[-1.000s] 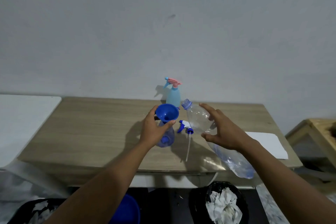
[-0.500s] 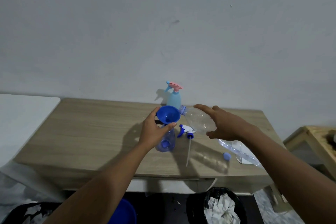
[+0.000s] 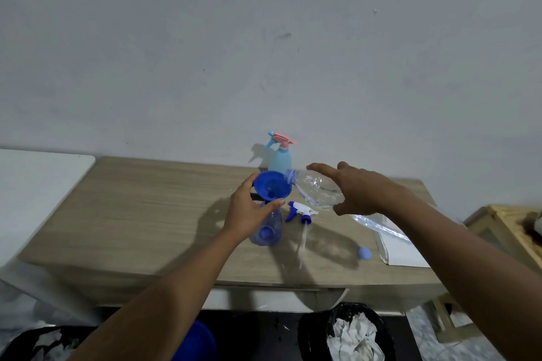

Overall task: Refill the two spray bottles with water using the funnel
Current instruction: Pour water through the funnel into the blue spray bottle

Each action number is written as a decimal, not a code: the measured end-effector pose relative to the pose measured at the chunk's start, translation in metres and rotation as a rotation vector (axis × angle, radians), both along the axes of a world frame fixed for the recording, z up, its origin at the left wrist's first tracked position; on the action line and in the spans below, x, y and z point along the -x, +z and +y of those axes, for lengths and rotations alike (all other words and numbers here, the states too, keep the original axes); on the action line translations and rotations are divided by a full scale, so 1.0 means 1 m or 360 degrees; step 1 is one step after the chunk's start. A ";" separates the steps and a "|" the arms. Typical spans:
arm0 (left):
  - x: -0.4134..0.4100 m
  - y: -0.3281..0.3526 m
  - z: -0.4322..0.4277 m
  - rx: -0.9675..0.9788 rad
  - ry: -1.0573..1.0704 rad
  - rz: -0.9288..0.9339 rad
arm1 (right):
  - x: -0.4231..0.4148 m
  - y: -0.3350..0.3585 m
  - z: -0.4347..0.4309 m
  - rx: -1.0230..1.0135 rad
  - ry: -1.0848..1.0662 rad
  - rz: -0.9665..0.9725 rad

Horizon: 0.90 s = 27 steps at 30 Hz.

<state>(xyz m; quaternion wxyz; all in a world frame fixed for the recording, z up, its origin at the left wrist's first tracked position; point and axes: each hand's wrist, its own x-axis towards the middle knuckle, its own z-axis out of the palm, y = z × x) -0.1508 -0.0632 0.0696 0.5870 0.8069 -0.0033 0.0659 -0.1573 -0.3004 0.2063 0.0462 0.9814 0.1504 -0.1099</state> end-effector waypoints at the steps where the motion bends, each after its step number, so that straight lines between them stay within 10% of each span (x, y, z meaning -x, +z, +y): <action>1: 0.000 0.000 0.000 -0.0007 0.0003 -0.0001 | -0.001 0.001 0.001 0.0005 0.0004 -0.0001; 16: -0.002 0.002 0.000 -0.0037 -0.0016 -0.0030 | -0.010 0.003 0.000 0.0096 0.0100 -0.0091; 27: -0.005 -0.003 0.002 -0.0041 -0.0035 -0.0050 | -0.007 -0.032 -0.026 -0.0732 0.0009 -0.0014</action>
